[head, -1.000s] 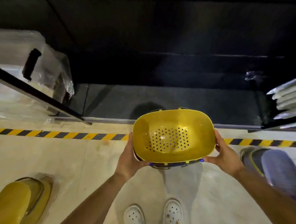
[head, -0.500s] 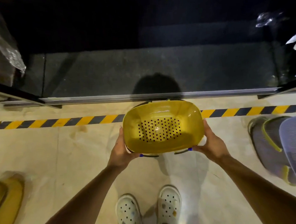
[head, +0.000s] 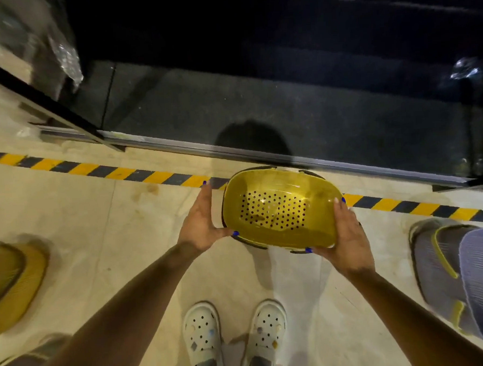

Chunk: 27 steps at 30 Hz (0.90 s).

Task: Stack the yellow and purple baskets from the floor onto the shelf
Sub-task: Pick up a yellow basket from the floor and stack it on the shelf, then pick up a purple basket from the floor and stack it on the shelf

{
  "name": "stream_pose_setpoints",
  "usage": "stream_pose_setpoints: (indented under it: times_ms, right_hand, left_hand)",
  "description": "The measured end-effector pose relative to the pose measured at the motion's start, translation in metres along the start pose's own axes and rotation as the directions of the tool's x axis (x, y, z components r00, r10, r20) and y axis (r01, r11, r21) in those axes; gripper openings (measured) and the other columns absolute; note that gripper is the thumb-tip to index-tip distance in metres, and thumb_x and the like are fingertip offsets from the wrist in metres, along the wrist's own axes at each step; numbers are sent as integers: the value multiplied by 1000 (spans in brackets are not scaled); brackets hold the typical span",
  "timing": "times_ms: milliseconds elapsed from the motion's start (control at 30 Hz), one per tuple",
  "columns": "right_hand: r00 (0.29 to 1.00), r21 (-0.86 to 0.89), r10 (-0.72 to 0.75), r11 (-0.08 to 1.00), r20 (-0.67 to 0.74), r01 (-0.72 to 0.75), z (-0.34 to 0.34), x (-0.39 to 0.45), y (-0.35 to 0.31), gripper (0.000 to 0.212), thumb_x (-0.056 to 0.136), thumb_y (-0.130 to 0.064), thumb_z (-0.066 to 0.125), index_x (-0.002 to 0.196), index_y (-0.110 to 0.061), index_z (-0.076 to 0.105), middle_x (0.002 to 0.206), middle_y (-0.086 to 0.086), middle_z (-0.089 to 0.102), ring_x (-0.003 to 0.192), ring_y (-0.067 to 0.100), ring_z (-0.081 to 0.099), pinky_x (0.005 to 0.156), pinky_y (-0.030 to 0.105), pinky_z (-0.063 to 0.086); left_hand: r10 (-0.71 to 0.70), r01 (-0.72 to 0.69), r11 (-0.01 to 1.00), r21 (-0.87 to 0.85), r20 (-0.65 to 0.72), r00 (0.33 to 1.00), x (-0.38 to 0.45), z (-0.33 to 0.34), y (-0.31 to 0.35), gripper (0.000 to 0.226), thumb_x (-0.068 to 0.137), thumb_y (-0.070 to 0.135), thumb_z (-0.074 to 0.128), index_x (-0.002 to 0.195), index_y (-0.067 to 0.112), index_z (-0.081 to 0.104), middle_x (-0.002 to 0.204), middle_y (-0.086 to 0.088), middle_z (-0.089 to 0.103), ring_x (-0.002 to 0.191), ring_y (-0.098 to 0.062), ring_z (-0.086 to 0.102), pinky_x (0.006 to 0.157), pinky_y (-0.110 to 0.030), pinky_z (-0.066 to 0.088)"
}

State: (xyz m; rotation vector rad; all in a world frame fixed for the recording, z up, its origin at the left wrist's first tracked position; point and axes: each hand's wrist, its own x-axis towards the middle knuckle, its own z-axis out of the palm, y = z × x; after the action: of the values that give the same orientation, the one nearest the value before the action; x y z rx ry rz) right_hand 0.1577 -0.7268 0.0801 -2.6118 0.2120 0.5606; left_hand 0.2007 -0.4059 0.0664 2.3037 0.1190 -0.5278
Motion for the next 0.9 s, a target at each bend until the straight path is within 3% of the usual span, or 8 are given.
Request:
stream_pose_setpoints:
  times_ms: [67, 200, 267, 367, 467, 567, 667, 900]
  right_hand:
    - [995, -41, -102, 994, 12, 102, -21, 2, -41, 120, 64, -43, 84, 153, -16, 9, 160, 8, 17, 147, 28, 10, 114, 54, 23]
    - [946, -173, -316, 931, 67, 323, -68, 5, -164, 118, 68, -63, 73, 154, -23, 4, 160, 2, 19, 145, 26, 19, 112, 43, 28]
    - [862, -250, -487, 825, 138, 506, -85, 3, -234, 114, 74, -70, 59, 151, -25, -12, 162, 1, 4, 147, 23, 3, 118, 41, 16]
    - [755, -312, -624, 690, 202, 653, -105, -12, -339, 111, 75, -77, 47, 145, -27, -24, 159, -4, -13, 145, 16, -14, 117, 38, -1]
    - [608, -403, -760, 495, 228, 770, -119, -51, -434, 110, 75, -82, 39, 151, -24, -17, 161, -5, -9, 145, 16, -16, 116, 39, -6]
    - [441, -453, -856, 292, 269, 842, -127, -105, -517, 113, 70, -85, 40, 154, -22, -1, 162, -3, 7, 147, 20, -2, 116, 43, 6]
    - [302, -424, -891, 142, 338, 894, -121, -164, -575, 113, 70, -85, 42, 153, -21, 0, 162, -2, 6, 147, 20, -2, 116, 43, 6]
    - [125, -287, -874, -17, 469, 958, -51, -293, -633, 110, 73, -81, 45, 154, -19, 2, 162, 1, 4, 147, 21, 0, 117, 42, 4]
  left_hand:
    - [-80, 93, 990, 102, -118, 990, -6, -44, 9, 128, 61, 46, 88, 155, 24, 4, 163, 4, 12, 148, -17, 16, 113, -30, 25]
    - [-69, 141, 966, 216, -311, 948, -46, -166, 21, 122, 66, 49, 83, 155, 14, 9, 164, -4, 10, 149, -23, 12, 118, -36, 18]
    - [-63, 166, 955, 244, -380, 923, -83, -229, 23, 121, 68, 54, 80, 155, 12, 8, 164, -6, 7, 149, -23, 8, 118, -36, 12]
    - [-99, 258, 929, 266, -494, 864, -151, -313, 27, 123, 66, 62, 77, 154, 9, 9, 163, -9, 10, 149, -25, 11, 118, -40, 14]
    - [-176, 386, 891, 237, -604, 777, -234, -371, 28, 127, 63, 70, 72, 154, 7, 9, 163, -12, 11, 147, -27, 16, 118, -45, 18]
    - [-293, 530, 834, 151, -694, 658, -323, -400, 24, 129, 62, 79, 63, 155, 9, 5, 163, -11, 10, 148, -29, 15, 119, -48, 16]
    - [-393, 627, 778, 44, -744, 540, -411, -406, 11, 123, 68, 76, 61, 155, 11, 3, 163, -11, 6, 149, -30, 10, 120, -46, 10]
    - [-587, 808, 583, -88, -733, 344, -597, -373, -41, 124, 68, 80, 57, 155, 13, -1, 164, -8, 2, 149, -27, 5, 119, -43, 6]
